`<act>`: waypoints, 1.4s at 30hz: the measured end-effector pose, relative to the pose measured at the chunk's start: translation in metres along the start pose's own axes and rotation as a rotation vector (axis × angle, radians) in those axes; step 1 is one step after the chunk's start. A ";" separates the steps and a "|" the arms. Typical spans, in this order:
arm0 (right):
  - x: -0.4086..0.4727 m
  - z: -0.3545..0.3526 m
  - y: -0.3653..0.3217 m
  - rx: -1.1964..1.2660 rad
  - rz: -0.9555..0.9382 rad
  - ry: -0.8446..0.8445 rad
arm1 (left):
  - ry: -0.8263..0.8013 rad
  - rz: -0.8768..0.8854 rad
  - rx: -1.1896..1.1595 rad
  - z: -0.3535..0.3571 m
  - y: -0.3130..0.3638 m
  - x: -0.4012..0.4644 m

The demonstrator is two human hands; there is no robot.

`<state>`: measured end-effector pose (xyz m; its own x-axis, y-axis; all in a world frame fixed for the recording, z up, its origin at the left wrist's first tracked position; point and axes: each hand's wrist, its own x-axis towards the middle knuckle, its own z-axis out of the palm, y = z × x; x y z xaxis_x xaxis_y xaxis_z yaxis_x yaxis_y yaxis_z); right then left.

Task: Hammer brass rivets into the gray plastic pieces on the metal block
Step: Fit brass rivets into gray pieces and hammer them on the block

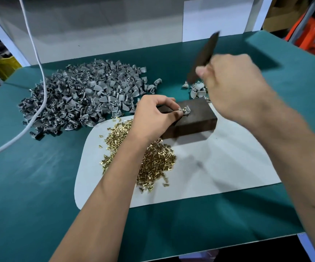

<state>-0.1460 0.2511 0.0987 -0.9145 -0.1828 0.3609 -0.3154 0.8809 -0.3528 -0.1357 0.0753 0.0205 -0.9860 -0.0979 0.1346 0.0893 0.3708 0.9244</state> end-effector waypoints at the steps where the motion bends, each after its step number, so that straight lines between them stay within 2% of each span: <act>1: -0.003 0.002 -0.003 0.043 -0.011 0.064 | 0.000 0.001 0.001 0.000 0.000 0.000; 2: -0.005 0.007 -0.006 0.022 -0.028 0.019 | 0.000 0.005 -0.003 0.001 -0.001 0.000; 4: -0.011 0.015 -0.009 -0.135 -0.035 -0.250 | 0.000 0.012 -0.020 0.001 0.001 -0.001; 6: -0.007 0.010 -0.008 -0.230 -0.010 -0.349 | -0.002 0.014 -0.014 0.000 0.003 -0.002; 8: -0.001 0.000 -0.005 -0.180 0.018 -0.239 | -0.004 0.007 0.000 0.000 0.003 -0.002; 10: -0.001 -0.002 -0.003 0.007 0.022 0.042 | -0.005 -0.001 0.004 0.000 0.002 -0.002; 11: -0.003 0.000 -0.004 0.064 0.018 0.109 | -0.003 0.000 0.001 0.000 0.002 -0.002; 12: -0.005 0.004 -0.006 0.046 -0.001 0.053 | -0.001 0.003 -0.008 0.000 0.002 -0.002; 14: -0.011 0.013 -0.008 -0.121 -0.041 -0.259 | 0.006 0.009 -0.031 0.000 0.003 -0.003; 15: -0.011 0.013 -0.007 -0.170 -0.036 -0.344 | 0.004 0.009 -0.029 0.000 0.004 -0.004; 16: -0.008 0.009 -0.006 -0.188 -0.020 -0.359 | 0.004 0.008 -0.017 0.000 0.004 -0.004; 18: -0.003 0.000 -0.005 -0.143 -0.012 -0.249 | 0.007 -0.001 0.009 -0.001 0.003 -0.003; 20: -0.001 0.001 -0.005 -0.032 0.010 -0.030 | 0.005 -0.008 0.014 -0.002 0.001 -0.002; 21: -0.001 0.003 -0.005 -0.020 0.015 -0.010 | 0.006 -0.005 0.016 -0.002 0.001 -0.001; 24: -0.004 0.016 -0.003 -0.169 -0.012 -0.299 | 0.009 0.006 0.004 -0.001 0.002 -0.002; 26: -0.001 0.013 0.002 -0.180 -0.003 -0.356 | 0.016 0.011 -0.001 -0.001 0.003 -0.003; 29: -0.001 0.009 0.010 -0.089 0.012 -0.270 | 0.015 0.013 0.019 -0.001 0.003 -0.003; 31: 0.000 0.005 0.016 0.039 0.087 -0.154 | 0.025 0.017 0.048 -0.001 0.004 -0.003; 34: 0.002 0.004 0.037 -0.009 0.168 -0.040 | 0.026 0.017 0.019 -0.001 0.003 -0.005; 38: -0.003 0.019 0.060 -0.184 0.280 -0.117 | 0.005 -0.019 -0.081 -0.002 0.003 -0.005; 42: -0.010 0.032 0.071 -0.231 0.392 -0.165 | -0.001 -0.043 -0.127 -0.003 0.005 -0.003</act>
<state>-0.1678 0.3018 0.0427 -0.9871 0.1323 0.0902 0.1089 0.9677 -0.2273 -0.1315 0.0746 0.0255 -0.9894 -0.1106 0.0936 0.0640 0.2459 0.9672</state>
